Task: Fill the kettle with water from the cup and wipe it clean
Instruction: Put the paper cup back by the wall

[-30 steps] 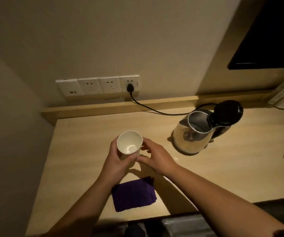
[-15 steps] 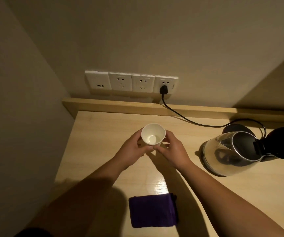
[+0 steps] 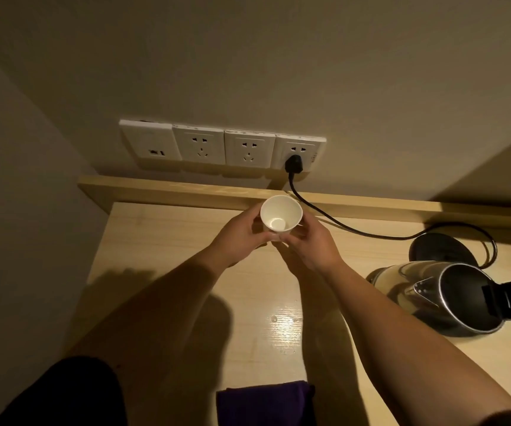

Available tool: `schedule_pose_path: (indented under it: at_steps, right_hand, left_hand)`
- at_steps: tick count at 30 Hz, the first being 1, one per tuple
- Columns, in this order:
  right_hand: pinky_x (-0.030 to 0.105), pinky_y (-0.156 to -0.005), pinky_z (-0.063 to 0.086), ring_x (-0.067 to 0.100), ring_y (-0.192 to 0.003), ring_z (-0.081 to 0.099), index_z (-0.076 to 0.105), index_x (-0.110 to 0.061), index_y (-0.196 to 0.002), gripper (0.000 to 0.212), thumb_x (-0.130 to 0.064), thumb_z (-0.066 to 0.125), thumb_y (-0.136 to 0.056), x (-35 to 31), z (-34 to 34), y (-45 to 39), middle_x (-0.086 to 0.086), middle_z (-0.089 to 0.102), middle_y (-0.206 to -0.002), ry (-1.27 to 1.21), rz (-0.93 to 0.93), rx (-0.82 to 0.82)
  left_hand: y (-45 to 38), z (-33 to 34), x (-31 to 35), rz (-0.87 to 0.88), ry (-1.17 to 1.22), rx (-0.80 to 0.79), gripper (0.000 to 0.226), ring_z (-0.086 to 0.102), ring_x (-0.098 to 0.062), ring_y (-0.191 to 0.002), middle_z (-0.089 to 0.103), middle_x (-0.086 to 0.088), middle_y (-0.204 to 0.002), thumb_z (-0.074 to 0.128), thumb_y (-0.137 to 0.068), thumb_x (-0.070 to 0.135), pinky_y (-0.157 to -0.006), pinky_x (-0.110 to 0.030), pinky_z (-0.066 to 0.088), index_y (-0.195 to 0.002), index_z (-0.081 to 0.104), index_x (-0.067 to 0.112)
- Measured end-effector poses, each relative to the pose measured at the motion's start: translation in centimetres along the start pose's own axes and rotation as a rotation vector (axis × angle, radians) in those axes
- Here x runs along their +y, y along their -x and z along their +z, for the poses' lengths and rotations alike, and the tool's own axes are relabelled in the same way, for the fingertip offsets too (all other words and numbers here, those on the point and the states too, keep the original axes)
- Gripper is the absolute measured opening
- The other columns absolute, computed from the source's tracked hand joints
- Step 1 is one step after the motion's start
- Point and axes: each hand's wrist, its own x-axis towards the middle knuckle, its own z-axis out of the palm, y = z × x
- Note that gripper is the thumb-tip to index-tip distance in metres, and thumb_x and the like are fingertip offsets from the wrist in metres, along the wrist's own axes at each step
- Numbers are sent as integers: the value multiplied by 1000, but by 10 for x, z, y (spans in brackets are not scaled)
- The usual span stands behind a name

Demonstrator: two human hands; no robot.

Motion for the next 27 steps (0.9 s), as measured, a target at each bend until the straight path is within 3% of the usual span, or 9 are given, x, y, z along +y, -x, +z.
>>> schedule_pose_path:
  at_steps: [5, 9, 10, 14, 17, 22, 27]
  right_hand:
    - [46, -105, 46, 23, -126, 54, 44, -21, -144, 69, -22, 77, -84, 0, -2, -2, 4, 57, -140, -2, 33, -22]
    - [46, -106, 44, 25, -129, 52, 41, -23, -147, 69, -18, 75, -86, -1, -2, -2, 4, 55, -143, 37, 61, -26]
    - [46, -106, 44, 26, -129, 51, 39, -24, -147, 70, -17, 74, -87, 0, -2, -2, 4, 54, -144, 61, 66, -31]
    - [44, -104, 45, 28, -129, 52, 37, -21, -149, 69, -16, 71, -90, 4, -7, 4, 7, 53, -145, 271, 62, -35]
    - [43, -107, 43, 29, -132, 48, 34, -16, -151, 66, -22, 66, -93, 5, -14, 17, 8, 47, -150, 429, 47, -61]
    - [42, -98, 45, 29, -122, 53, 44, -15, -144, 50, -33, 51, -98, -5, -31, 59, 10, 55, -140, 785, -172, 15]
    - [46, -102, 43, 33, -125, 51, 56, -10, -132, 42, -24, 61, -92, -14, -58, 110, 15, 58, -134, 996, -368, 58]
  left_hand:
    - [-4, 1, -4, 8, -24, 12, 68, 54, -2, -109, 51, 28, -118, 78, -78, 38, -75, -18, 54, -133, 40, 51]
    - [-2, 3, -7, 36, -141, 34, 74, 48, 9, -103, 47, 25, -125, 77, -79, 40, -68, -3, 40, -139, 34, 47]
    - [-1, 3, -9, 36, -164, 33, 76, 48, 8, -106, 47, 22, -130, 77, -79, 37, -72, -3, 38, -140, 31, 46]
    - [10, -7, -19, -52, -307, 30, 82, 41, -15, -133, 33, 5, -154, 72, -85, 36, -98, -32, 41, -149, 21, 37]
    - [29, -16, -23, -69, -514, 23, 74, 39, -19, -134, 32, 1, -155, 60, -91, 45, -101, -34, 38, -151, 22, 27]
    - [72, -19, -20, 142, -1118, -69, 55, 34, -25, -136, 35, -5, -153, 42, -98, 45, -108, -39, 28, -146, 36, 18]
    - [124, -5, 0, 256, -1145, -11, 53, 35, -22, -136, 41, -3, -150, 38, -99, 48, -112, -38, 22, -144, 41, 20]
